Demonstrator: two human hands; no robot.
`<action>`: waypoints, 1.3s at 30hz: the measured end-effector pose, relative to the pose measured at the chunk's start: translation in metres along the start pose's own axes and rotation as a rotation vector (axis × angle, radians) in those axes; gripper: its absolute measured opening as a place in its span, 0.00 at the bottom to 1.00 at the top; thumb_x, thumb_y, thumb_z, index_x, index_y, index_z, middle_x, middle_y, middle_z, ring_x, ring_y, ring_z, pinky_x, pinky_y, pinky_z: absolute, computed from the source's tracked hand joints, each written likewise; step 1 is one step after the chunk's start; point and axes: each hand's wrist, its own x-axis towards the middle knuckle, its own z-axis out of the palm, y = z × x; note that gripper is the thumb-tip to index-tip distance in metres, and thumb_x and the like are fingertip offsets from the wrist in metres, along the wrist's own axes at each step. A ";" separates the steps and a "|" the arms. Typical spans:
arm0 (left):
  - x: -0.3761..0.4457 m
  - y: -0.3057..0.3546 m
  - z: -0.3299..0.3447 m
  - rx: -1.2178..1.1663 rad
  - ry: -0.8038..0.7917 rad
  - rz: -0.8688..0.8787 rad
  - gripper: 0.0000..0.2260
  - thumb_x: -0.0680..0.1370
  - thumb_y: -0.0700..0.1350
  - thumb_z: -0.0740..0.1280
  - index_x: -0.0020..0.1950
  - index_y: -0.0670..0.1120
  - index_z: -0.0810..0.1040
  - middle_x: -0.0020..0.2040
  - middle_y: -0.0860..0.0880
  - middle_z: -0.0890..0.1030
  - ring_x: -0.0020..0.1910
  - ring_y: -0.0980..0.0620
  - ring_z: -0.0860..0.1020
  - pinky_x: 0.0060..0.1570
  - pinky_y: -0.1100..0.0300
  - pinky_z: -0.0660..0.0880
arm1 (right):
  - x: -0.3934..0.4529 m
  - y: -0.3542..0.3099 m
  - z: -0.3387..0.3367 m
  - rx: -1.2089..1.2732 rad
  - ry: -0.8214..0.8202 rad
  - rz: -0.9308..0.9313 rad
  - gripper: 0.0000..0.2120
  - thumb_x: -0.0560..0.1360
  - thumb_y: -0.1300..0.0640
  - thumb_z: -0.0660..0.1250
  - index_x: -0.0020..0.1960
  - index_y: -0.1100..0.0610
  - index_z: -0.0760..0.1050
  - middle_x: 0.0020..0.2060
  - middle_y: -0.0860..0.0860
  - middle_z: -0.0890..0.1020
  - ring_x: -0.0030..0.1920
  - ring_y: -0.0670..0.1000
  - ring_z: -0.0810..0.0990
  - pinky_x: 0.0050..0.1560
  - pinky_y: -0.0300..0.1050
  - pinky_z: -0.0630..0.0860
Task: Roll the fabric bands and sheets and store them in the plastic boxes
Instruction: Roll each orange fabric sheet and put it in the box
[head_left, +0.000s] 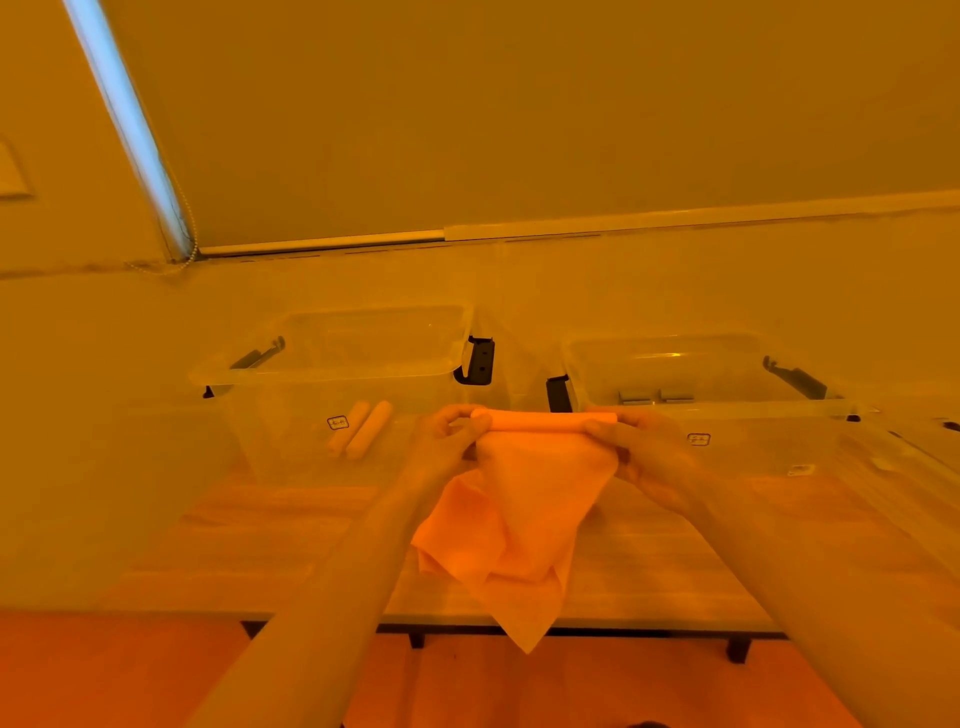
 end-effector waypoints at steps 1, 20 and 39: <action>0.000 0.000 0.000 -0.006 0.001 0.003 0.07 0.77 0.47 0.68 0.55 0.52 0.78 0.56 0.44 0.79 0.53 0.46 0.80 0.48 0.54 0.80 | 0.000 0.000 0.000 -0.016 0.003 0.009 0.12 0.75 0.66 0.67 0.58 0.59 0.76 0.48 0.56 0.81 0.47 0.52 0.80 0.43 0.44 0.81; -0.001 -0.003 0.001 -0.147 -0.029 -0.047 0.13 0.79 0.41 0.65 0.63 0.43 0.76 0.55 0.43 0.80 0.50 0.49 0.79 0.47 0.58 0.78 | 0.003 0.003 -0.002 0.069 0.034 -0.056 0.10 0.75 0.70 0.64 0.55 0.63 0.77 0.50 0.59 0.80 0.48 0.51 0.80 0.44 0.40 0.81; 0.010 0.063 0.005 -0.101 0.010 0.146 0.09 0.79 0.43 0.66 0.58 0.47 0.79 0.48 0.47 0.79 0.44 0.51 0.79 0.38 0.63 0.78 | 0.005 -0.049 0.006 0.038 0.006 -0.109 0.04 0.77 0.59 0.66 0.51 0.55 0.77 0.42 0.50 0.83 0.38 0.44 0.82 0.40 0.39 0.80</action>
